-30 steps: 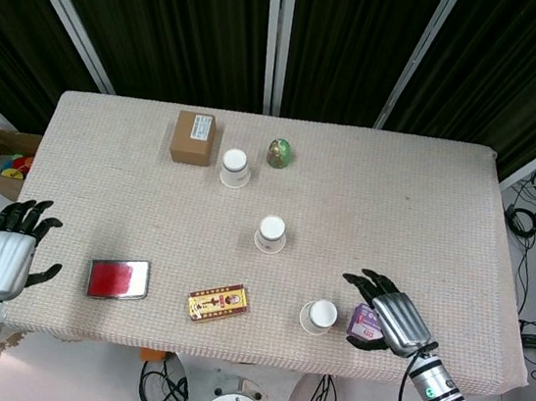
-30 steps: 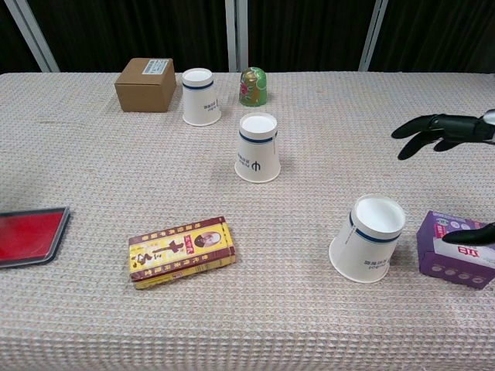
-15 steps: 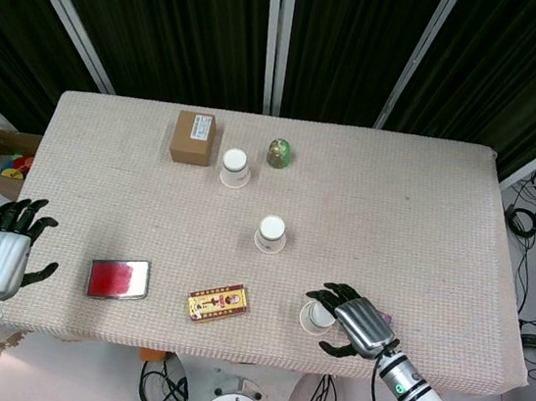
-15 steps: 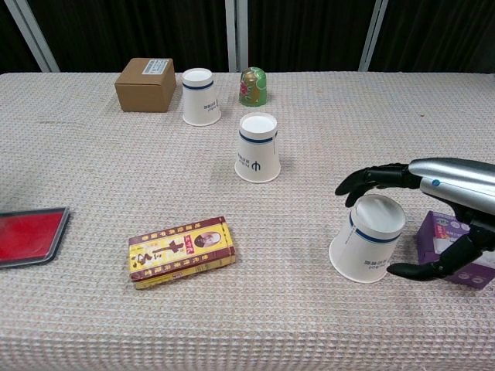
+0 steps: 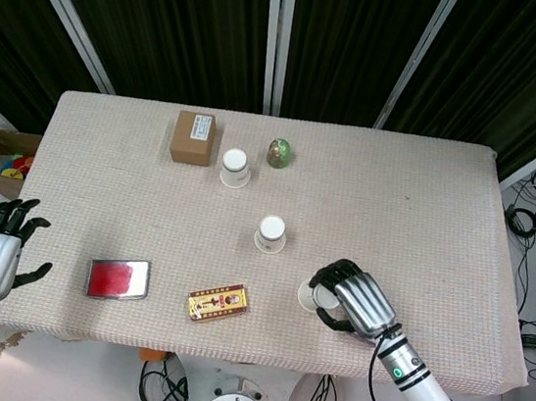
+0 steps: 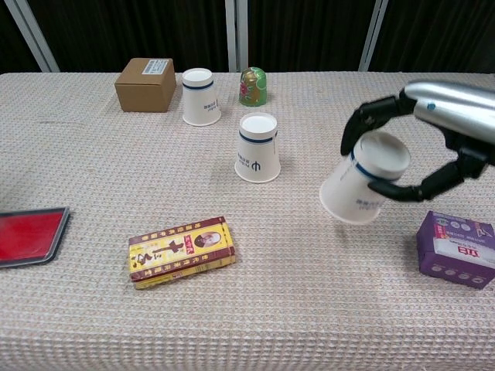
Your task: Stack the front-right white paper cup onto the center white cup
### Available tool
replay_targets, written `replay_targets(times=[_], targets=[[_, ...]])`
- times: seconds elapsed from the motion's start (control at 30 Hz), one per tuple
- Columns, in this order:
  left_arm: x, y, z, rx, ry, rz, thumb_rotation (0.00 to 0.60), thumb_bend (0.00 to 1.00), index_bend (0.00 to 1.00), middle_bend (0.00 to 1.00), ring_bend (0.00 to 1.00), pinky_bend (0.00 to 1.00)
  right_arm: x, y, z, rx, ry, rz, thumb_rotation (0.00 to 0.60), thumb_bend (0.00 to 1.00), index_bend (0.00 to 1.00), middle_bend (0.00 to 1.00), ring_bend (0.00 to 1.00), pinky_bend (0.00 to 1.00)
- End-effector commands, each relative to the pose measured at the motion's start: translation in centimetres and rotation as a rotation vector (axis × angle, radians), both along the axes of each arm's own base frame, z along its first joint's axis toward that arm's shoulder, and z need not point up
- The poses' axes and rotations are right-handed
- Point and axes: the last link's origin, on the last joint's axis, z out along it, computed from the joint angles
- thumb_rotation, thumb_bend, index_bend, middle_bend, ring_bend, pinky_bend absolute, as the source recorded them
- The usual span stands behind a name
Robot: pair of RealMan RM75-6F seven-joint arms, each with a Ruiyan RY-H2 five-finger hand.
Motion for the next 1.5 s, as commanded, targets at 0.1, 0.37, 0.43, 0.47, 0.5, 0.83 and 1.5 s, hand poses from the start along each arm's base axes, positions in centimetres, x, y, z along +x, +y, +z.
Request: replay_targets(times=[0.1,0.37,0.43,0.47,0.5,0.83,1.5], targets=[[-0.2,-0.1,0.1,0.004,-0.001,-0.001,0.6,0.12,0.36,0.16,0.12,0.16,4.6,-5.2,2.4,-0.058,-0.041,0.033,0.6,0.32,0.49,0.42,0.25,0.25],[-0.8,-0.2,0.3,0.014,0.018,0.02,0.6,0.12,0.36,0.16,0.12,0.16,8.2,-8.9,0.3,0.002,-0.006,0.031,0.6,0.32,0.49,0.42,0.25,0.25],[-0.9,-0.3,0.3,0.013,0.013,0.023,0.6,0.12,0.36,0.16,0.12,0.16,8.7,-9.3,-0.4,0.01,-0.005,0.029,0.6,0.32,0.49,0.41,0.25,0.25],[-0.9,-0.3,0.3,0.012,0.012,0.024,0.6,0.12,0.36,0.16,0.12,0.16,8.9,-9.5,-0.8,0.016,-0.008,0.026,0.6,0.32,0.49,0.41,0.25,0.25],[-1.0,-0.3,0.3,0.011,0.012,0.025,0.6,0.12,0.36,0.16,0.12,0.16,9.2,-9.6,-1.1,0.024,-0.013,0.022,0.6,0.32,0.49,0.41,0.25,0.25],[-1.1,-0.3,0.4,0.0,0.004,0.029,0.6,0.12,0.36,0.16,0.12,0.16,10.1,-10.5,-3.3,0.044,0.009,0.026,0.6,0.32,0.49,0.41,0.25,0.25],[-1.5,-0.3,0.2,-0.009,-0.012,0.046,0.6,0.12,0.36,0.16,0.12,0.16,10.3,-13.0,-6.1,0.075,0.115,0.0,0.6,0.31,0.35,0.3,0.17,0.22]])
